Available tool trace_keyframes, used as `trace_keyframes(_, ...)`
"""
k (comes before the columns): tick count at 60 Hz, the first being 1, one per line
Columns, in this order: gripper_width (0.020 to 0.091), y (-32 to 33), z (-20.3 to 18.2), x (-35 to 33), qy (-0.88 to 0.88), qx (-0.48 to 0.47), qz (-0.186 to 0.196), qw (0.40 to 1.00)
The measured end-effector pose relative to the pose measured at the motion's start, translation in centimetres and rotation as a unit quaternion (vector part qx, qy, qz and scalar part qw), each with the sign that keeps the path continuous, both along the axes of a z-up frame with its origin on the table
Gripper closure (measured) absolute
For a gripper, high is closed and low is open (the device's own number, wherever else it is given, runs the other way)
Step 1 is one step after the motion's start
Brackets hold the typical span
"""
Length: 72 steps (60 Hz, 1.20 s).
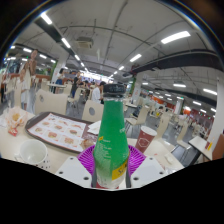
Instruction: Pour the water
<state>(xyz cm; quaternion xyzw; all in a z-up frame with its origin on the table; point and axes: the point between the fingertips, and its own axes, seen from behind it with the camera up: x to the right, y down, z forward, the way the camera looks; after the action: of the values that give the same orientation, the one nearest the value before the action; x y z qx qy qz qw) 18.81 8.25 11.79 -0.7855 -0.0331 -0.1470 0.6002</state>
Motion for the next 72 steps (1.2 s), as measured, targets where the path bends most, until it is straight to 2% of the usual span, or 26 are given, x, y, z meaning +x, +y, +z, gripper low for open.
trace_keyframes(4, 0.0722, 0.6, -1.6, -0.1, 0.055, 0.014, 0.002, 0.998)
trace_keyframes(11, 0.0722, 0.8, -4.9, -1.1, 0.111, -0.005, 0.040, 0.993)
trace_keyframes(12, 0.0702, 0.4, -5.6, -1.3, 0.114, -0.010, 0.041, 0.993)
trace_keyframes(16, 0.0713, 0.6, -4.7, -0.8, 0.108, 0.020, 0.042, 0.993)
trace_keyframes(26, 0.0716, 0.6, -5.1, -1.0, 0.115, 0.025, 0.050, 0.992)
trace_keyframes(32, 0.0697, 0.5, -4.7, -0.7, 0.112, 0.025, 0.051, 0.992)
trace_keyframes(40, 0.0552, 0.3, -5.1, -0.6, 0.118, -0.002, 0.045, 0.992)
trace_keyframes(41, 0.0519, 0.2, -5.4, -0.6, 0.118, -0.013, 0.043, 0.992)
trace_keyframes(45, 0.0265, -0.8, -6.4, -0.9, 0.118, -0.056, 0.045, 0.990)
trace_keyframes(46, 0.0235, -1.1, -6.3, -1.0, 0.121, -0.062, 0.045, 0.990)
trace_keyframes(47, 0.0259, -1.5, -6.2, -1.2, 0.124, -0.065, 0.045, 0.989)
trace_keyframes(49, 0.0280, -2.4, -5.7, -1.4, 0.130, -0.072, 0.040, 0.988)
trace_keyframes(54, 0.0248, -5.0, -4.3, -1.4, 0.135, -0.099, 0.019, 0.986)
trace_keyframes(58, 0.0259, -7.8, -2.8, -1.6, 0.126, -0.120, -0.008, 0.985)
trace_keyframes(72, 0.0249, -17.5, 4.9, -3.9, 0.123, -0.156, -0.097, 0.975)
